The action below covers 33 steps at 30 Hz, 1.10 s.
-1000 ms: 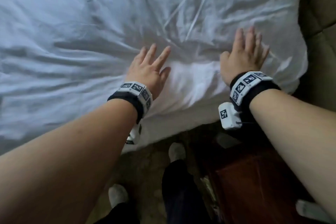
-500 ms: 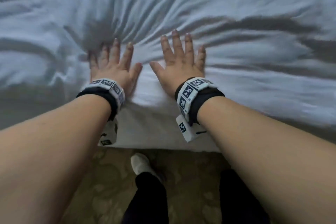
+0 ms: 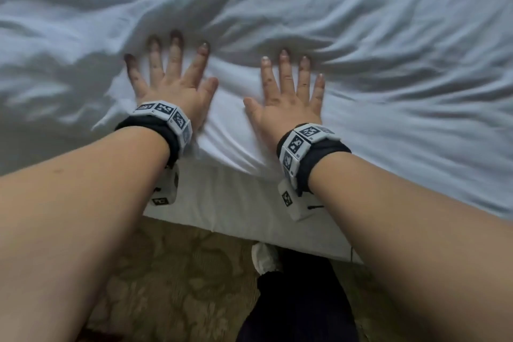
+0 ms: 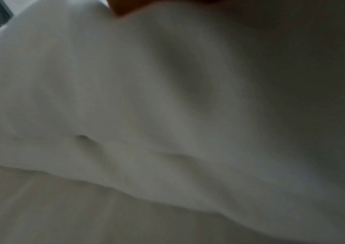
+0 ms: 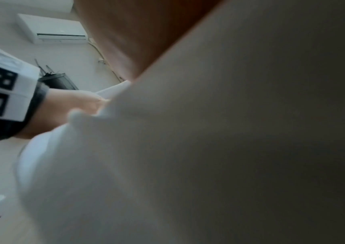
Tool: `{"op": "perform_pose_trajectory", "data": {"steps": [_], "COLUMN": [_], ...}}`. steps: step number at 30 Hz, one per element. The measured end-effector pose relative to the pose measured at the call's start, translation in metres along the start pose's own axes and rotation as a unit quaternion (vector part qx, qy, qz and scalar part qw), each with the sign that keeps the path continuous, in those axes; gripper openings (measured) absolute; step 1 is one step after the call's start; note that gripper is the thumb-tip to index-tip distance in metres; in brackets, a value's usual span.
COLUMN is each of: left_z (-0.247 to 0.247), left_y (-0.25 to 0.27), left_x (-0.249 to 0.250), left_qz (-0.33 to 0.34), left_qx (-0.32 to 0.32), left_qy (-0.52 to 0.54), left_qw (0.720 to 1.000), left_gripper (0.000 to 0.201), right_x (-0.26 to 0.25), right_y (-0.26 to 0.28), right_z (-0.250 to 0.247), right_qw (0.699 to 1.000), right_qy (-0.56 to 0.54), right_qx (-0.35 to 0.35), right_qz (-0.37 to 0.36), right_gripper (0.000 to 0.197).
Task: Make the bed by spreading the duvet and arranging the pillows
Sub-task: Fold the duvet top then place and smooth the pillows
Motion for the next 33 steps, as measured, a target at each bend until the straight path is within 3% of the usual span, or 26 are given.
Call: {"op": "perform_pose_trajectory", "data": {"steps": [6,13,21,24,26,29,31,33], "left_z": [0.038,0.08,0.088,0.073,0.059,0.045,0.051,0.068], "left_y": [-0.024,-0.034,-0.045,-0.043,-0.049,-0.07,-0.091,-0.109], "left_x": [-0.056,-0.038,-0.039,-0.046,-0.073,-0.169,-0.251,-0.332], "left_qz": [-0.065,-0.06,-0.007,0.051,0.115,0.178,0.165,0.107], "left_qx": [-0.047,-0.092,-0.087,-0.069,-0.031,0.05,0.056,0.028], "left_qy": [0.033,0.078,0.141,0.141,0.121,0.059,0.015,-0.01], "left_qw": [0.996,0.991,0.986,0.986,0.985,0.981,0.985,0.994], "left_gripper": [0.069,0.071,0.072,0.073,0.073,0.071,0.067,0.062], "right_x": [-0.057,-0.039,-0.04,-0.051,-0.087,-0.204,-0.298,-0.382], "right_y": [-0.038,-0.055,-0.059,-0.051,-0.045,-0.057,-0.074,-0.091], "right_z": [0.032,0.071,0.076,0.07,0.073,0.106,0.134,0.16], "right_qw": [0.999,0.995,0.987,0.984,0.984,0.994,0.998,0.998], "right_qy": [0.03,0.07,0.122,0.106,0.069,0.018,-0.015,-0.037], "right_qx": [-0.027,-0.076,-0.087,-0.073,-0.058,-0.055,-0.054,-0.051], "right_qz": [-0.029,0.0,0.06,0.121,0.155,0.092,0.04,0.021], "right_gripper": [0.08,0.082,0.082,0.083,0.084,0.081,0.078,0.074]}}
Point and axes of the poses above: each hand's wrist, its own y-axis away from the middle knuckle, its own z-axis out of the palm, x = y × z, the point moved 10 cm from there along -y, towards the middle knuckle, and after that the axes turned 10 degrees about -y, right-handed, at the moved point
